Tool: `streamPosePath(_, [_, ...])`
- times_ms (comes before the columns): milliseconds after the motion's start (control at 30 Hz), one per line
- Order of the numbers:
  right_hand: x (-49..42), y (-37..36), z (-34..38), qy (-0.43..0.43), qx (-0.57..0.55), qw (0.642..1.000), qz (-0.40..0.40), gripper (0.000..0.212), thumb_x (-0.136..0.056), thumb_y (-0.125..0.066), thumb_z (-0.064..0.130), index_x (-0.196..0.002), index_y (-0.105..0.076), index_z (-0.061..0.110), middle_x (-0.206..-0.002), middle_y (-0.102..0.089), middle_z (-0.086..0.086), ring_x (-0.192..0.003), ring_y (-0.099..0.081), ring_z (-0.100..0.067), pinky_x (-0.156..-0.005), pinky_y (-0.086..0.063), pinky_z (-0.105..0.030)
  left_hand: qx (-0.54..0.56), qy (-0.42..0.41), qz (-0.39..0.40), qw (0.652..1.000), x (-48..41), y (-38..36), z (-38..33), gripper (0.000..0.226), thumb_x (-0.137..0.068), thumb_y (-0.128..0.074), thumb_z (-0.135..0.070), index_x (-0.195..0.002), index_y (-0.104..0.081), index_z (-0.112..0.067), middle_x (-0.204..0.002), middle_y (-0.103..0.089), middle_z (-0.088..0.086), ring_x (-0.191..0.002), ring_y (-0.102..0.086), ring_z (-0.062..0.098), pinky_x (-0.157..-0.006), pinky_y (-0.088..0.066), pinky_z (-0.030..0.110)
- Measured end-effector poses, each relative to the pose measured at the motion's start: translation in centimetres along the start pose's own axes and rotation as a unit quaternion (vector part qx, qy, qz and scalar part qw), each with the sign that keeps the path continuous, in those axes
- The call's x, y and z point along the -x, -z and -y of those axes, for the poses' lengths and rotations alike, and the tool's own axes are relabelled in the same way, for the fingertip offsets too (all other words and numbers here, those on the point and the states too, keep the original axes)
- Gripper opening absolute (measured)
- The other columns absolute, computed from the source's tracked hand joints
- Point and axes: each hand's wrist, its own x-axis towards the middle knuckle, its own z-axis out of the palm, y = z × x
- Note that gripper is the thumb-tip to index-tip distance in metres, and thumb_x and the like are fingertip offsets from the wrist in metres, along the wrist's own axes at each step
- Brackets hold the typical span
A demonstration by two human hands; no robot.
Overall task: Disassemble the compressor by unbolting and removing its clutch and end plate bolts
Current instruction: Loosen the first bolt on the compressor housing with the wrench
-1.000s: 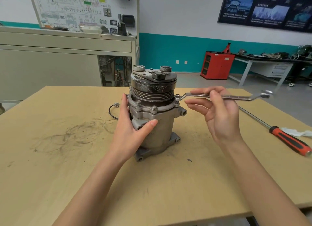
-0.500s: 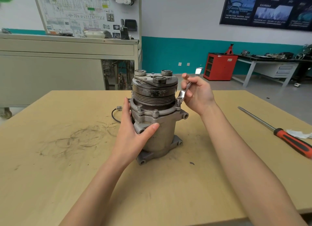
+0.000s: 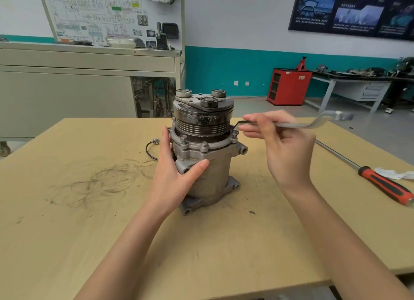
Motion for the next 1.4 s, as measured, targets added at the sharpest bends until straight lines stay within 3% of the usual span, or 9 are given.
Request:
streamPosePath(333, [2.0,0.7,-0.8,0.078,0.087,0.993,0.033,0.023,-0.091,-0.057,0.015,-0.093,-0.069,-0.004,-0.097,-0.069,-0.010,-0.092,-0.067,-0.017,-0.082,-0.054,-0.030,0.000,0.002,0.003,1.000,0.0,0.0,-0.2,0.117,-0.064,-0.066,-0.062,-0.153,0.004,-0.036,-0.156,-0.018,-0.022,-0.140,-0.024,-0.003,-0.115,-0.025,0.029])
streamPosePath(533, [1.6,0.3,-1.5,-0.069,-0.113,0.991,-0.008,0.018,-0.098,-0.043,0.017,-0.092,-0.058,0.011,-0.088,-0.072,-0.002,-0.079,-0.072,-0.022,-0.070,-0.058,-0.032,-0.002,0.006,-0.002,1.000,0.0,0.0,-0.2,0.116,-0.062,-0.065,-0.063,-0.153,0.003,-0.037,-0.157,-0.021,-0.019,-0.137,-0.025,-0.007,-0.110,-0.024,0.022])
streamPosePath(667, [-2.1,1.1,-4.2,-0.282,-0.327,0.902,-0.003,0.025,-0.102,-0.029,0.009,-0.085,-0.047,0.007,-0.072,-0.070,-0.007,-0.059,-0.068,-0.020,-0.054,-0.054,-0.022,0.000,0.005,-0.002,1.000,0.1,0.0,-0.1,0.118,-0.061,-0.065,-0.065,-0.153,0.004,-0.037,-0.157,-0.022,-0.020,-0.134,-0.025,-0.010,-0.108,-0.024,0.020])
streamPosePath(800, [-5.5,-0.2,-7.1,-0.422,-0.411,0.803,0.089,0.025,-0.102,-0.030,0.010,-0.084,-0.048,0.009,-0.062,-0.066,-0.005,-0.043,-0.060,-0.008,-0.042,-0.047,-0.013,0.006,0.005,0.002,1.000,0.0,0.0,-0.1,0.117,-0.062,-0.066,-0.065,-0.152,0.004,-0.038,-0.154,-0.021,-0.025,-0.131,-0.025,-0.014,-0.107,-0.024,0.019])
streamPosePath(933, [-6.7,-0.9,-8.1,-0.438,-0.432,0.772,0.158,0.025,-0.101,-0.029,0.011,-0.089,-0.050,0.007,-0.061,-0.065,-0.004,-0.040,-0.059,-0.007,-0.040,-0.047,-0.011,0.005,0.006,-0.002,1.000,0.1,0.0,-0.2,0.119,-0.059,-0.065,-0.068,-0.152,0.004,-0.039,-0.153,-0.021,-0.025,-0.130,-0.024,-0.015,-0.105,-0.025,0.017])
streamPosePath(1033, [-6.9,0.2,-7.4,-0.403,-0.450,0.785,0.137,0.027,-0.102,-0.030,0.017,-0.091,-0.053,0.007,-0.063,-0.066,-0.004,-0.043,-0.059,-0.006,-0.044,-0.048,-0.011,0.003,0.005,-0.002,1.000,0.1,-0.1,-0.2,0.119,-0.059,-0.064,-0.068,-0.152,0.004,-0.039,-0.151,-0.021,-0.029,-0.129,-0.025,-0.018,-0.107,-0.025,0.018])
streamPosePath(1133, [-8.2,2.5,-5.4,-0.347,-0.359,0.863,0.078,0.029,-0.103,-0.033,0.022,-0.093,-0.057,0.009,-0.057,-0.061,0.000,-0.039,-0.046,-0.006,-0.039,-0.037,-0.013,0.000,0.000,-0.005,1.000,0.1,-0.1,-0.2,0.117,-0.060,-0.064,-0.067,-0.152,0.003,-0.038,-0.144,-0.020,-0.037,-0.123,-0.026,-0.028,-0.104,-0.025,0.013])
streamPosePath(1233, [-7.9,4.0,-3.0,-0.260,-0.093,0.957,0.093,0.024,-0.101,-0.042,0.021,-0.091,-0.062,0.013,-0.049,-0.044,0.006,-0.041,-0.033,-0.005,-0.040,-0.028,-0.013,0.000,-0.002,-0.007,1.000,0.0,-0.1,0.0,0.115,-0.066,-0.068,-0.065,-0.152,0.003,-0.038,-0.153,-0.019,-0.027,-0.136,-0.024,-0.010,-0.112,-0.024,0.024])
streamPosePath(1400, [-2.9,2.0,-0.7,-0.205,0.216,0.926,0.232,0.018,-0.083,-0.065,0.040,-0.090,-0.067,0.024,-0.052,-0.050,0.009,-0.044,-0.041,0.000,-0.049,-0.037,-0.020,-0.004,-0.007,-0.007,1.000,0.0,-0.1,0.1,0.114,-0.071,-0.072,-0.060,-0.153,0.004,-0.035,-0.153,-0.021,-0.025,-0.135,-0.026,-0.011,-0.111,-0.025,0.023])
